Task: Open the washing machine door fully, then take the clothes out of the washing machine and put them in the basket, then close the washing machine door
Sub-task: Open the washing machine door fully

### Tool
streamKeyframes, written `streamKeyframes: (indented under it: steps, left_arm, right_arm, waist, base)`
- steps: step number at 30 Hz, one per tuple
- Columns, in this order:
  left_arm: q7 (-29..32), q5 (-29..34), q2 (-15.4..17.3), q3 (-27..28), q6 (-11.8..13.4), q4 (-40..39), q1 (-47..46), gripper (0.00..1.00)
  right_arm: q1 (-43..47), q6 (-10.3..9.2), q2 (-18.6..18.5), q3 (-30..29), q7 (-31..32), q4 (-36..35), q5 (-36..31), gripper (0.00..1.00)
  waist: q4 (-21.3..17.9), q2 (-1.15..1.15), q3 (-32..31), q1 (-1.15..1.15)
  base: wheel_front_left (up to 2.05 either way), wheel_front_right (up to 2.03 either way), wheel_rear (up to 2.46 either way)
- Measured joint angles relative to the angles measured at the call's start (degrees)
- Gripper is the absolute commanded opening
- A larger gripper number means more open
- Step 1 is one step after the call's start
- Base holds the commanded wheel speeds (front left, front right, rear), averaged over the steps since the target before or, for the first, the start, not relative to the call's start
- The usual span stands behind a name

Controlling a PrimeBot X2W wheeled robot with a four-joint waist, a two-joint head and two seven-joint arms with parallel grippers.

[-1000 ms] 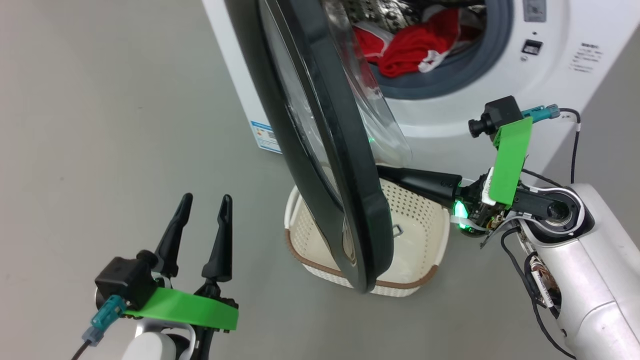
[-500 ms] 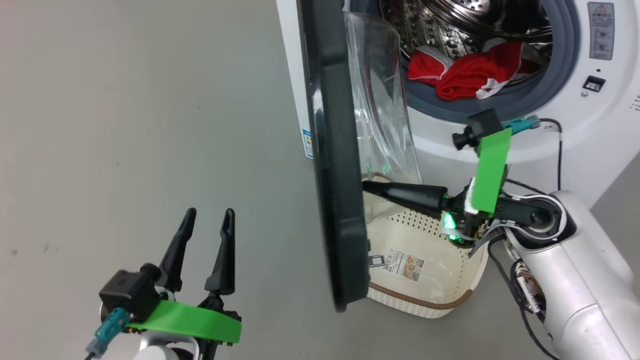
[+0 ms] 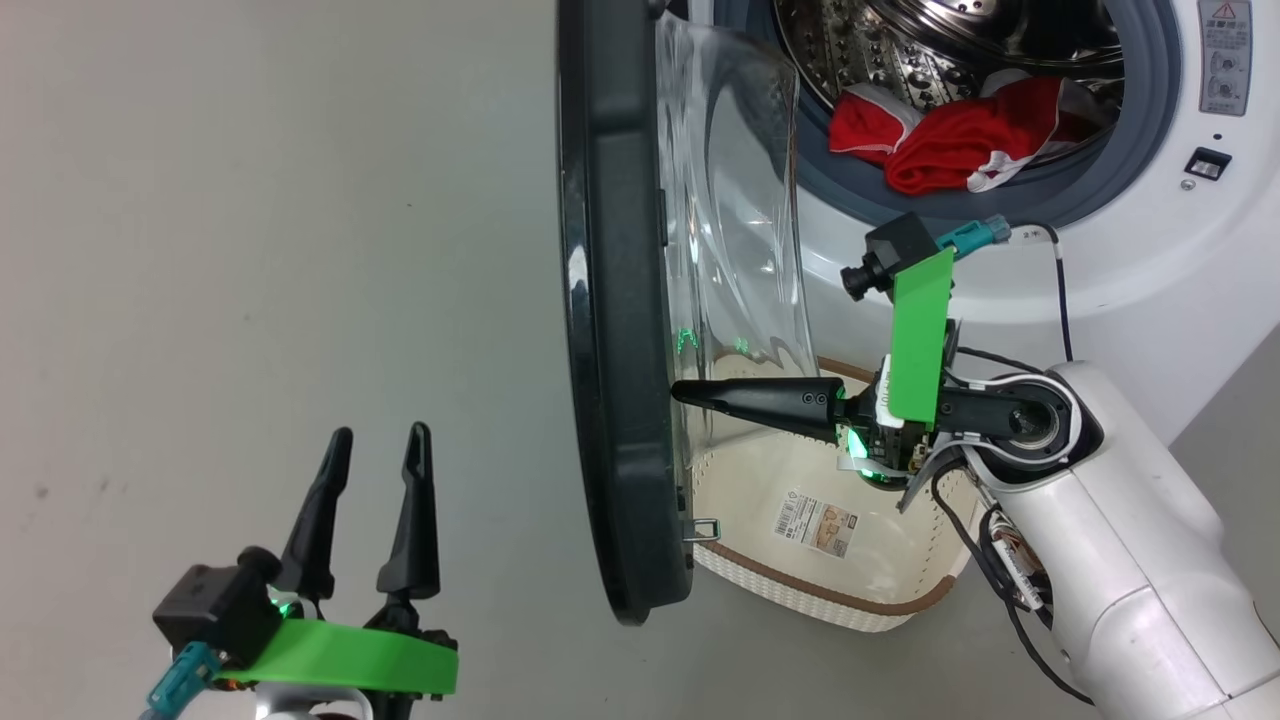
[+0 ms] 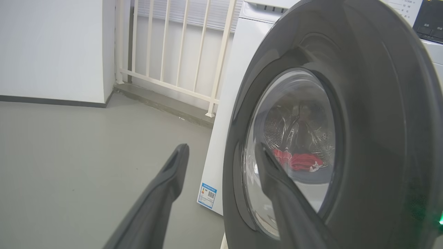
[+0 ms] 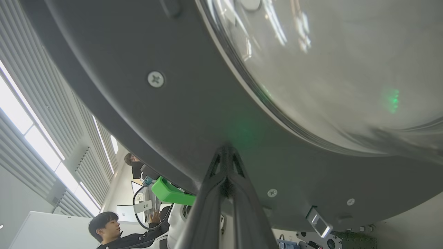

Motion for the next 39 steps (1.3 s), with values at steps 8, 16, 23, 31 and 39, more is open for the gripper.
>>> streamKeyframes:
  steps: [8, 16, 23, 31, 39]
  left_arm:
    - [0.0, -0.6, 0.0, 0.5, 0.5, -0.8, 0.7, 1.0]
    - [0.0, -0.6, 0.0, 0.6, 0.8, -0.9, 0.7, 1.0]
    - [0.0, -0.6, 0.0, 0.6, 0.8, -0.8, 0.7, 1.0]
    - [0.0, -0.6, 0.0, 0.2, 0.2, 0.6, 0.7, 1.0]
    - [0.0, -0.1, 0.0, -0.5, -0.3, 2.1, 0.7, 1.0]
  right_arm:
    - [-1.4, 0.0, 0.1, 2.7, 0.2, 0.7, 0.2, 0.0]
    - [-1.5, -0.01, 0.2, 5.6, -1.0, 0.6, 2.3, 0.0]
    - [-1.5, -0.01, 0.2, 6.9, -2.2, 0.6, 3.0, 0.0]
    - [-1.3, 0.0, 0.6, 5.8, -5.7, 0.6, 1.0, 0.44]
    - [3.0, 0.0, -0.2, 3.7, -12.4, -3.5, -4.1, 1.0]
  waist:
    - [0.1, 0.0, -0.1, 0.0]
    - [0.0, 0.0, -0.7, 0.0]
    - [-0.1, 0.0, -1.2, 0.0]
    - [-0.4, 0.0, -1.7, 0.0]
    - [-0.6, 0.0, -2.8, 0.0]
  base:
    - [0.0, 0.0, 0.0]
    - [0.0, 0.0, 0.0]
    - [0.0, 0.0, 0.0]
    - [0.0, 0.0, 0.0]
    - [0.0, 0.0, 0.0]
